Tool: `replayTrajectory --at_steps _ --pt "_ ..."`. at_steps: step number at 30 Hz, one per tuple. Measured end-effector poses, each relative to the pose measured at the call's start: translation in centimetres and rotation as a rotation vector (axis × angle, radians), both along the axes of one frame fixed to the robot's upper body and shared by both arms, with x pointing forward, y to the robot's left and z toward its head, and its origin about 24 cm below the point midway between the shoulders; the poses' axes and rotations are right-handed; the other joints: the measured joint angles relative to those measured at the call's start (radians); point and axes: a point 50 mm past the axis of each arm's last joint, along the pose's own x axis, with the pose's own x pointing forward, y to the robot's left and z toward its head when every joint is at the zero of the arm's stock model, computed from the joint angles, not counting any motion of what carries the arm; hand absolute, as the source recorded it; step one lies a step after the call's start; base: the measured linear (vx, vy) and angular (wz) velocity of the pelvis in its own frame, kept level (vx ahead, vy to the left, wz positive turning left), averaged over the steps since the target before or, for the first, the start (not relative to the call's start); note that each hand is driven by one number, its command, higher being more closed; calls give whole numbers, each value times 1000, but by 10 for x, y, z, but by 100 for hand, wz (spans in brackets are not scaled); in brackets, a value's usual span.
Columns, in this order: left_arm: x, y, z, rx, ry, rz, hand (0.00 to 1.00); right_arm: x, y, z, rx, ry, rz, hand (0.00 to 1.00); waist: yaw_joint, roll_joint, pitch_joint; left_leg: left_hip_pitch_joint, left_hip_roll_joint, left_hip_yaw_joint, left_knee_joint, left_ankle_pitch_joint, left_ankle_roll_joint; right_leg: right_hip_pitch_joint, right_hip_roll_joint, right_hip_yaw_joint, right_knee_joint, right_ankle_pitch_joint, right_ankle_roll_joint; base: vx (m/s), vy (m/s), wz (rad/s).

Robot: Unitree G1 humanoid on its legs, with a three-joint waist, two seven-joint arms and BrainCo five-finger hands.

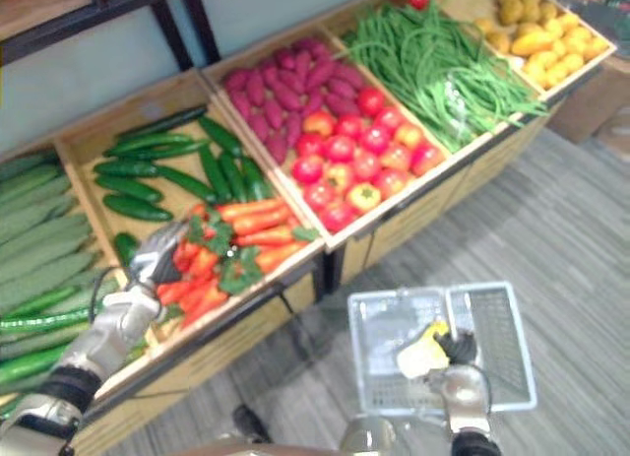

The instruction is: Pick vegetable in the basket

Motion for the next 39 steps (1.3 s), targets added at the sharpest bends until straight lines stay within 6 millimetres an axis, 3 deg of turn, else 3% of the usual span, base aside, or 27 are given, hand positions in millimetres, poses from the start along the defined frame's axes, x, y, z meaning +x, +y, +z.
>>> replayTrajectory --at_steps 10,14,30,31,39 --pt "17 -5 17 -42 -52 0 0 8 -8 14 -39 -51 7 100 -2 3 43 -35 -1 1 0 2 1 -42 0 23 -7 29 2 -91 -24 -4" --pt "18 -2 14 -40 -33 25 0 16 -8 19 -64 -65 25 100 -2 5 64 -60 -1 0 0 6 7 -71 2 35 -6 37 10 -137 -38 -3" --pt "14 16 0 -59 36 118 0 13 -8 17 -68 -55 26 100 0 7 67 -54 -5 -20 -1 12 6 -64 -2 17 -7 40 12 -34 -13 0" --pt "13 18 -1 -80 40 135 100 13 -8 18 -68 -55 27 100 0 8 67 -54 -5 -25 -1 12 5 -64 -2 16 -7 40 13 0 0 0" --pt "14 31 3 -113 20 214 100 13 -7 17 -67 -55 29 100 1 8 68 -57 -3 -29 -6 12 5 -66 -2 12 -9 40 13 -44 -25 0"
